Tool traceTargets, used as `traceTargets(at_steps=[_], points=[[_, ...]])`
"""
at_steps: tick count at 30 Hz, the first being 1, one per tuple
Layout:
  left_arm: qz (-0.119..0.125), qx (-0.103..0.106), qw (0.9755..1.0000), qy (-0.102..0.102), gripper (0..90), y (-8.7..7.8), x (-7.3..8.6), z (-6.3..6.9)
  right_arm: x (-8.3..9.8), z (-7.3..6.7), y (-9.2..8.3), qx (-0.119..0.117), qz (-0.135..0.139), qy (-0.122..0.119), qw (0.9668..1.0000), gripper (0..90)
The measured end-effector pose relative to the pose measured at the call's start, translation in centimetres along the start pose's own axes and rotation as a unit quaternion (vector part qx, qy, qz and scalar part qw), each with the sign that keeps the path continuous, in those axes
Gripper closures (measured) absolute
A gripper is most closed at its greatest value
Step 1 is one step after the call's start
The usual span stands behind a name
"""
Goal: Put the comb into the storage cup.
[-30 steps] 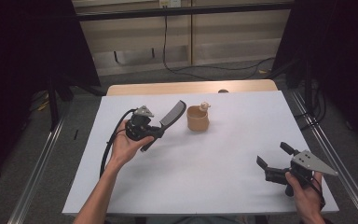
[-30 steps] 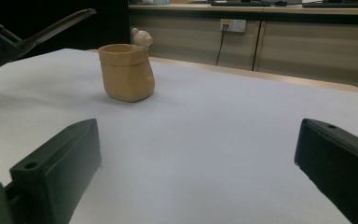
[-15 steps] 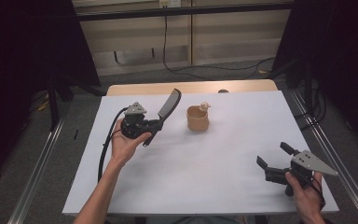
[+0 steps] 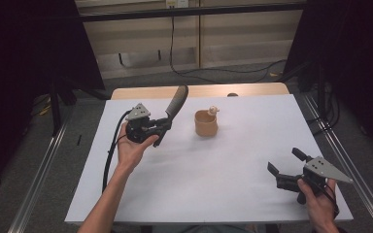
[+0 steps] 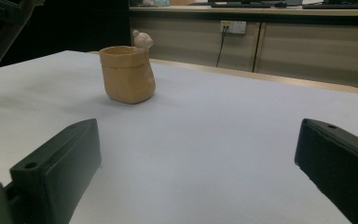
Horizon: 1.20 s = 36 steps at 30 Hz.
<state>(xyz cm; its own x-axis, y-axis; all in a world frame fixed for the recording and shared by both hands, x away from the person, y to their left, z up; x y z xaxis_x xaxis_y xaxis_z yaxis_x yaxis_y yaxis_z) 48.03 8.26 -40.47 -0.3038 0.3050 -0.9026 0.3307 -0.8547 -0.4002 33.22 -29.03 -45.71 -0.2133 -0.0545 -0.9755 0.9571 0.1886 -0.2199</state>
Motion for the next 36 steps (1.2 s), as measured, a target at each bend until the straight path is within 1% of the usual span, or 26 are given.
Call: traceTargets(at_steps=[2, 3, 5, 6, 7, 8, 9, 10, 11, 12, 13, 17, 19, 25, 26, 27, 29, 30, 32, 36], points=[[0.01, 0.0, 0.9999, 0.002, 72.9, 0.0, -0.2, 0.0, 0.0, 0.0, 0.0, 0.0, 0.0, 0.0, 1.0, 0.0], [0.013, 0.002, 0.9999, 0.0, 72.9, -0.1, -0.3, 0.0, 0.0, 0.0, 0.0, 0.002, 0.0, -0.001, 1.0, 0.0], [0.01, -0.001, 0.9999, 0.004, 72.9, -0.1, -0.4, 0.0, 0.0, 0.1, 0.1, 0.004, 0.002, -0.001, 1.0, 0.0], [0.012, -0.002, 0.9999, 0.008, 72.9, 0.0, -0.4, 0.0, 0.0, 0.1, 0.1, 0.004, 0.002, -0.001, 1.0, 0.0], [0.015, -0.001, 0.9999, 0.006, 72.9, 0.0, -0.5, 0.1, -0.1, 0.1, 0.1, 0.004, 0.003, -0.001, 1.0, 0.0], [0.016, -0.001, 0.9998, 0.009, 72.9, 0.1, -0.6, 0.1, -0.1, 0.1, 0.1, 0.004, 0.003, -0.001, 1.0, 0.0], [0.025, 0.002, 0.9996, 0.008, 72.9, 0.2, -1.0, 0.2, -0.1, 0.1, 0.0, 0.005, 0.003, -0.001, 1.0, 0.0], [0.025, 0.002, 0.9996, 0.008, 72.9, 0.2, -1.0, 0.2, -0.1, 0.1, 0.0, 0.005, 0.003, -0.001, 1.0, 0.0], [0.026, 0.002, 0.9996, 0.013, 72.9, 0.1, -1.2, 0.2, -0.1, 0.1, 0.1, 0.005, 0.003, -0.001, 1.0, 0.0], [0.035, 0.002, 0.9993, 0.017, 72.9, 0.0, -1.6, 0.1, -0.1, 0.1, 0.0, 0.004, 0.005, 0.0, 1.0, 0.0], [0.035, 0.002, 0.9993, 0.017, 72.9, 0.0, -1.6, 0.1, -0.1, 0.1, 0.0, 0.005, 0.005, 0.0, 1.0, 0.0], [0.054, -0.003, 0.9983, 0.018, 72.9, -0.1, -2.2, -0.2, -0.2, 0.2, 0.0, 0.006, 0.006, 0.001, 1.0, 0.0], [0.057, -0.003, 0.9983, 0.015, 72.9, -0.1, -2.3, -0.2, -0.2, 0.1, 0.0, 0.005, 0.006, 0.001, 1.0, 0.0], [0.066, -0.002, 0.9977, 0.018, 73.0, 0.6, -2.9, -0.1, -0.2, 0.1, 0.0, 0.006, 0.006, 0.001, 1.0, 0.0], [0.07, 0.001, 0.9973, 0.022, 73.0, 0.7, -3.0, -0.1, -0.2, 0.1, 0.0, 0.006, 0.006, 0.001, 1.0, 0.0], [0.071, -0.001, 0.9972, 0.022, 72.9, 0.9, -3.1, -0.1, -0.1, 0.1, 0.0, 0.005, 0.005, 0.001, 1.0, 0.0], [0.074, 0.002, 0.997, 0.02, 72.9, 1.3, -3.2, 0.0, -0.1, 0.1, 0.0, 0.004, 0.006, 0.0, 1.0, 0.0], [0.071, 0.004, 0.9973, 0.019, 73.0, 1.5, -3.2, 0.0, -0.2, 0.1, 0.1, 0.005, 0.007, 0.001, 1.0, 0.0], [0.067, 0.001, 0.9976, 0.019, 72.9, 1.7, -3.3, 0.1, -0.2, 0.1, 0.1, 0.005, 0.008, 0.003, 0.9999, 0.0], [0.072, 0.001, 0.9972, 0.019, 73.0, 2.2, -3.7, 0.2, -0.2, 0.1, 0.1, 0.006, 0.008, 0.002, 0.9999, 0.0]])
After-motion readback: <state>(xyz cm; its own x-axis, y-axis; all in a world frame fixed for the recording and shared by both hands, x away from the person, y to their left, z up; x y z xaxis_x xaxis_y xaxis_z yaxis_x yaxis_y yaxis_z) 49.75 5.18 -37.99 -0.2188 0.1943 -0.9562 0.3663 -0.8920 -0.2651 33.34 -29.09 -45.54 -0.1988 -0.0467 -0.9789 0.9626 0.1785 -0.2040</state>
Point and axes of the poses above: each handheld gripper's, and its own axes: y roughly forward along the jaws, x roughly out of its underside, z roughly to its right, the point moved 8 cm from there along y, roughly forward along the jaws, and after that the axes turned 11 degrees about x, right-handed, at the moved point
